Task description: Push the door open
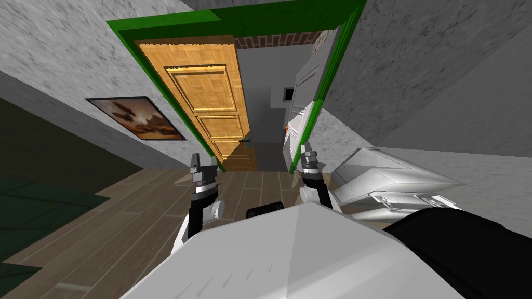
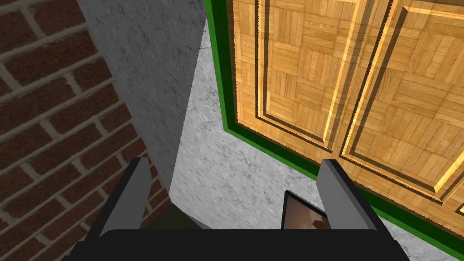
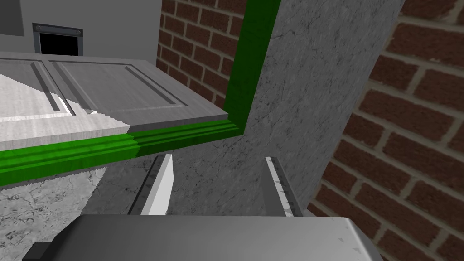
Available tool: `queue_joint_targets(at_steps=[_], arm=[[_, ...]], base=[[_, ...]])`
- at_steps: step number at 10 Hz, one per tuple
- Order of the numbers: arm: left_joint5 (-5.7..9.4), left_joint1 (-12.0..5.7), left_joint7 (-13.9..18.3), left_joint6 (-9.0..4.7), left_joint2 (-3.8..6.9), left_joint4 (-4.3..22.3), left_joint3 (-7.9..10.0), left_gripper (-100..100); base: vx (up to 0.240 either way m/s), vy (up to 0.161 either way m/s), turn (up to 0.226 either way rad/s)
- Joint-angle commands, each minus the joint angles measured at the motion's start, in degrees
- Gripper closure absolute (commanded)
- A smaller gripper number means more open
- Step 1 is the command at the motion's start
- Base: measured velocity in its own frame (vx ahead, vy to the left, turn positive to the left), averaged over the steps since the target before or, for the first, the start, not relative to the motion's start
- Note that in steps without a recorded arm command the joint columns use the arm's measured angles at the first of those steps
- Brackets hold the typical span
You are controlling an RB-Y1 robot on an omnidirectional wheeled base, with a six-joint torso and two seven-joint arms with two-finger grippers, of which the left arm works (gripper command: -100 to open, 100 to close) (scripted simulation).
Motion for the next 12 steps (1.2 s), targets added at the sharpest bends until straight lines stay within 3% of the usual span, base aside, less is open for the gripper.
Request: queue_joint_targets(at_steps=[1, 4, 5, 7, 8, 9, 10, 11, 12], arm=[[-0.05, -0.70, -0.25, 0.22, -0.04, 1.66, -0.17, -100], [0.00, -3.56, -0.72, 0.65, 0.06, 6.09, -0.28, -100], [0.00, -3.56, -0.72, 0.65, 0.06, 6.30, -0.28, -100], [0.06, -6.62, -1.22, 1.11, 0.12, 10.25, -0.40, -100], [0.06, -6.62, -1.22, 1.11, 0.12, 11.26, -0.40, -100], [0.09, -8.25, -1.50, 1.36, 0.12, 13.09, -0.46, -100], [0.09, -8.25, -1.50, 1.36, 0.12, 13.92, -0.46, -100], [0.12, -9.89, -1.77, 1.60, 0.13, 15.81, -0.52, -100], [0.12, -9.89, -1.77, 1.60, 0.13, 16.57, -0.52, -100]], base=[[0.068, 0.017, -0.003], [0.047, 0.025, -0.003], [0.041, 0.026, -0.007], [0.063, 0.036, -0.005], [0.063, 0.030, -0.009], [0.062, 0.028, -0.001], [0.047, 0.024, -0.005], [0.051, 0.029, -0.004], [0.043, 0.025, -0.006]])
